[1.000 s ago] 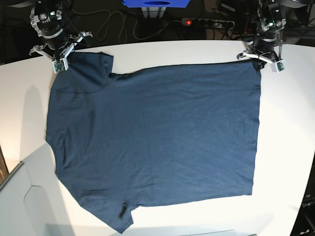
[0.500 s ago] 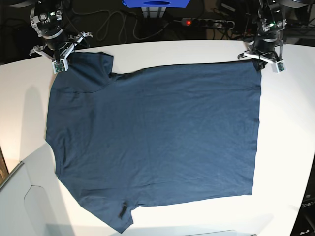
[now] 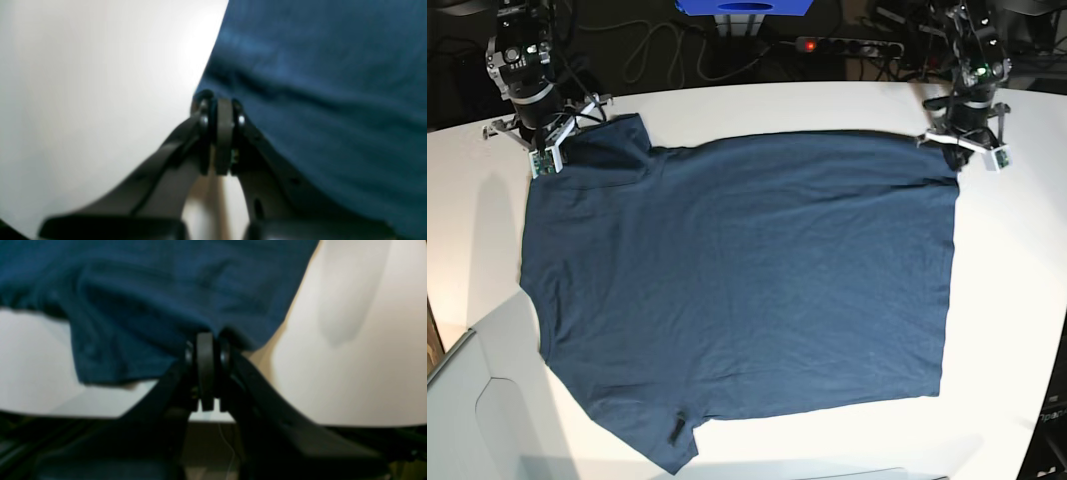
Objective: Fold the T-shirt properly
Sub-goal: 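Lift the shoulder edge with both grippers and pull it taut, then carry the shoulder edge with both grippers over the shirt toward the hem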
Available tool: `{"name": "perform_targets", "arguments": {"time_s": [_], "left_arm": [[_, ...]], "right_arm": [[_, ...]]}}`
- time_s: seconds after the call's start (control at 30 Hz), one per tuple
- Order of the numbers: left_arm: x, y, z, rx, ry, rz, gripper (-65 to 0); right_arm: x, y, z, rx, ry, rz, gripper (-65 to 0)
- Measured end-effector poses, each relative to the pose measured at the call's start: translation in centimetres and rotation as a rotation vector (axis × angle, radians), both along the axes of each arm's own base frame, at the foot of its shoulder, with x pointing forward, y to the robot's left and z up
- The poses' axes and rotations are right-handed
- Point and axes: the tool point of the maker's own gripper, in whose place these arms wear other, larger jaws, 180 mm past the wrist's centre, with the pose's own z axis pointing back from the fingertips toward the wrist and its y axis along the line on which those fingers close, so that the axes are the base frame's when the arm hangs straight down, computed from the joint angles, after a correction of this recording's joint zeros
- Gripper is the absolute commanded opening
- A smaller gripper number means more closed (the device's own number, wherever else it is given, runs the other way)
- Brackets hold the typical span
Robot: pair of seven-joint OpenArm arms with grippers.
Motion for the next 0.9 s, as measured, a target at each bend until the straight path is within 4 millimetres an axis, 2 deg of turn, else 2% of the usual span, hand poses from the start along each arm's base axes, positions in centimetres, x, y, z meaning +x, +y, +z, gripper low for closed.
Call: {"name": "perform_targets", "arguments": {"time_s": [0.17, 0.33, 0.5, 0.57, 0.77, 0.9], "left_arm": [[0.6, 0.4, 0.4, 0.006, -0.016, 0.011, -65.0], [2.5, 0.3, 1.7, 0.010, -0.071, 0.007, -65.0], [3.2, 0.3, 2.0, 0.006, -0.086, 0.010, -65.0], [3.6, 0.3, 2.3, 0.007, -0.096, 0.010, -65.0], [6.4, 0.3, 4.2, 0.007, -0.173, 0.009, -65.0], [7.6, 0.4, 5.0, 0.006, -0.206, 0.011, -65.0]], "right_arm": [[2.3, 0.0, 1.2, 0.001, -0.060, -0.002, -64.9], [4.7, 0.0, 2.8, 0.000, -0.130, -0.001, -64.9], [6.5, 0.0, 4.0, 0.002, -0.179, -0.002, -64.9], [7.2, -0.1, 4.1, 0.001, -0.189, -0.006, -64.9], [9.2, -0.4, 3.0, 0.008, -0.176, -0.017, -64.9], [10.8, -0.4, 3.8, 0.015, -0.214, -0.022, -64.9]]}}
